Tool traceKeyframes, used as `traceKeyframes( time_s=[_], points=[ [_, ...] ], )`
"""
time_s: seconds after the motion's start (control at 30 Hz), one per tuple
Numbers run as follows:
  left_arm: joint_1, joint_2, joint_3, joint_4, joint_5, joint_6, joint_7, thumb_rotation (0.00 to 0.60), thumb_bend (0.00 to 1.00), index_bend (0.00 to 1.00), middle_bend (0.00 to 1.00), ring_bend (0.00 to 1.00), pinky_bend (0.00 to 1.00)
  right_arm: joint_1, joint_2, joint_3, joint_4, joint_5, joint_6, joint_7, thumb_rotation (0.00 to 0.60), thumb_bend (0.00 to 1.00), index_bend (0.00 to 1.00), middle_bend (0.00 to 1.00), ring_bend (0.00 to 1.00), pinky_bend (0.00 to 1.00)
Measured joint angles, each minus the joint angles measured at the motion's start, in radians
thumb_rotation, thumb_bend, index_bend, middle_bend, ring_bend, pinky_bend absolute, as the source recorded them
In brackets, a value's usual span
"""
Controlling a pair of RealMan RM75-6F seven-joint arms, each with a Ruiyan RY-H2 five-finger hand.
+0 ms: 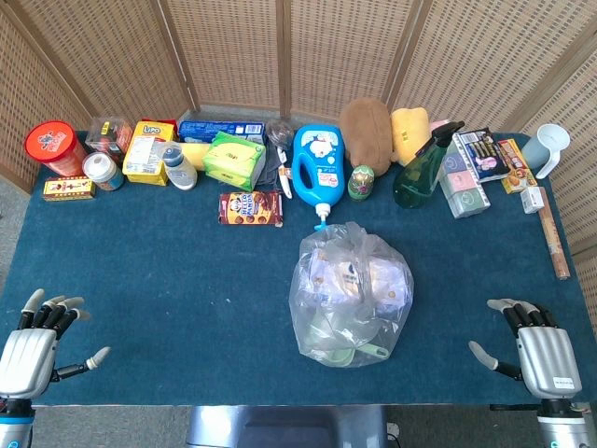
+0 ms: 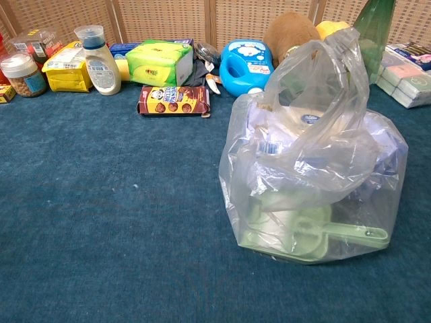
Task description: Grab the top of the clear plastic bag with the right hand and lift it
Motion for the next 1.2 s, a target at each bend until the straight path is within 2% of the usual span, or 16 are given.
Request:
traceKeyframes(
  time_s=[0.53, 0.73, 0.97, 1.2],
  points=[
    [0.006, 0.005, 0.006, -0.011, 0.007, 0.013, 0.006, 0.074, 0.14, 0.37, 0.27, 0.18, 0.04, 0.006, 0.001, 0.001, 0.000, -0.001, -0.009, 0.078, 0.000, 0.26, 0.27, 0.32, 0.28, 0.23],
    [0.011, 0.014, 0.004, -0.018, 0.014, 0.025, 0.005, 0.078, 0.14, 0.37, 0.27, 0.18, 0.04, 0.021, 0.016, 0.002, -0.016, -0.013, -0.023, 0.217, 0.000, 0.25, 0.24, 0.31, 0.29, 0.24],
    [0.012, 0.011, 0.007, -0.013, 0.014, 0.022, 0.001, 0.075, 0.14, 0.37, 0.27, 0.18, 0.04, 0.084, 0.050, 0.010, -0.037, -0.017, -0.111, 0.475, 0.000, 0.24, 0.24, 0.30, 0.24, 0.24],
    [0.003, 0.003, 0.003, 0.000, -0.002, -0.002, -0.005, 0.075, 0.14, 0.37, 0.27, 0.18, 0.04, 0.161, 0.048, 0.028, -0.049, 0.011, -0.221, 0.520, 0.000, 0.24, 0.24, 0.29, 0.24, 0.24]
  ],
)
